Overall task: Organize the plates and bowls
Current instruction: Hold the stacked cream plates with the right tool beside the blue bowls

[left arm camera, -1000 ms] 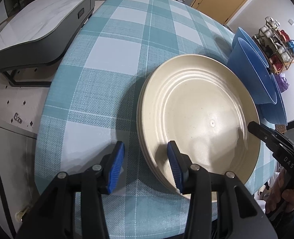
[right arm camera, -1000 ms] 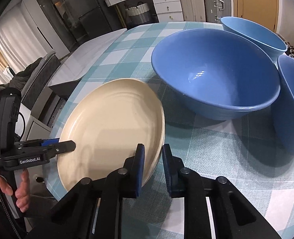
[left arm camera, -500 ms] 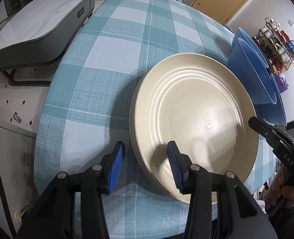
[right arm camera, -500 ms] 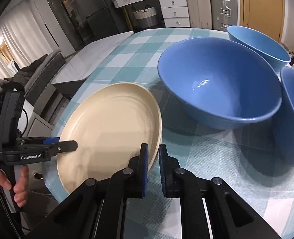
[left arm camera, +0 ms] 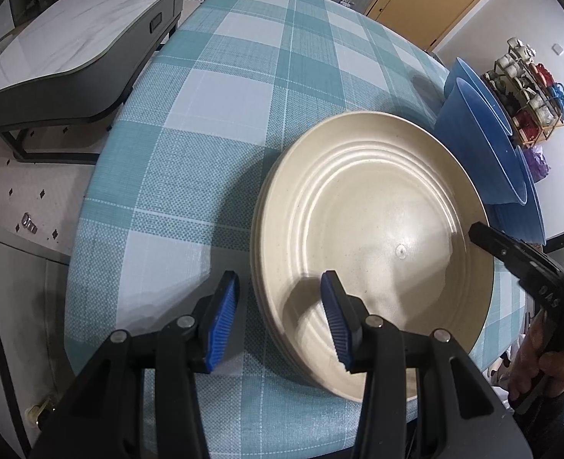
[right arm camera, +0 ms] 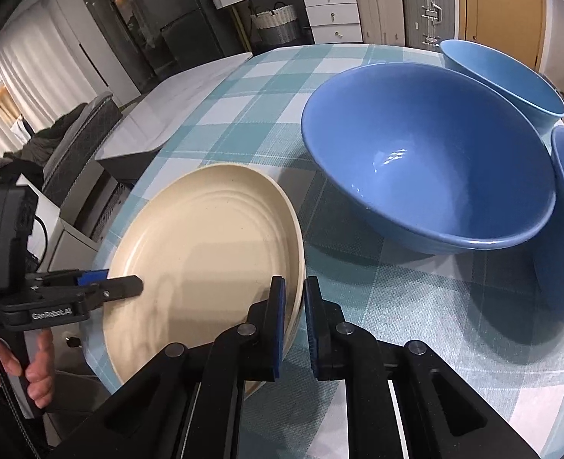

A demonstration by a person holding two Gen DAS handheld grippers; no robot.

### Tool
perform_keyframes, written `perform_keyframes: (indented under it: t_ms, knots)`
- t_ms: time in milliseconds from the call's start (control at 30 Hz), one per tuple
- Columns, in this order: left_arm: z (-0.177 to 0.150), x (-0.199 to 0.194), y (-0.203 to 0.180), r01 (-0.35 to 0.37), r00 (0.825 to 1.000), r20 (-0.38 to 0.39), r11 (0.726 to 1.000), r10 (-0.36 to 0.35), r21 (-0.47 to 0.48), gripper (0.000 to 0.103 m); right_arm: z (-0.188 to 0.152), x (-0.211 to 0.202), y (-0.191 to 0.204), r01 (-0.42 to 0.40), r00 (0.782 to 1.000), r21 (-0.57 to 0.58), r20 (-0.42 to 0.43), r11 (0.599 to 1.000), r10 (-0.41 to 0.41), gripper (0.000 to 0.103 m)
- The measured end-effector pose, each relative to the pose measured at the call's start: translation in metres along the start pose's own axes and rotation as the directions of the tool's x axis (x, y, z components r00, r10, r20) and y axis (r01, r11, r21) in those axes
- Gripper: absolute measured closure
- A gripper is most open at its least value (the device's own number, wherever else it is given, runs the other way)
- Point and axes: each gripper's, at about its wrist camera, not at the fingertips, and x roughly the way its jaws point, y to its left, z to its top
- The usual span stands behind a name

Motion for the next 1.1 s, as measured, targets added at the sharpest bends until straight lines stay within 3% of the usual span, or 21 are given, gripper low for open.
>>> perform_keyframes:
  t_ms: [133,233,500,933,1033,1100]
  knots:
    - [-0.001,0.000,0.000,-0.005,1.000,0.007,1.000,0.005,0.000,0.057,0.004,-0.002,-0.022,-0.183,0.981,0.154,-0.030,0.971,0.190,0.096]
    - [-0.001,-0.001,0.001,0.001,1.000,0.008,1.000,-0.001,-0.004,0.057,0.005,-0.003,-0.030,-0.233,0.970,0.201,-0.023,0.952,0.242,0.096]
    - [-0.001,-0.001,0.002,0.005,1.000,0.012,1.000,-0.005,-0.008,0.056,0.002,0.005,-0.003,-0.078,0.997,0.043,-0.027,0.996,0.079,0.096]
    - [-0.001,-0.004,0.005,0.015,1.000,0.013,1.000,-0.015,-0.021,0.053,0.004,0.020,0.006,-0.056,0.997,0.057,-0.043,0.997,0.059,0.093]
    - [-0.003,-0.010,0.010,0.023,0.999,0.025,0.999,-0.022,-0.035,0.053,0.004,0.011,0.008,-0.025,0.999,0.045,-0.033,0.999,0.026,0.089]
    - [-0.004,-0.012,0.012,0.022,1.000,0.019,0.999,-0.021,-0.036,0.053,0.003,0.005,0.008,-0.007,1.000,0.038,-0.025,0.999,0.007,0.075]
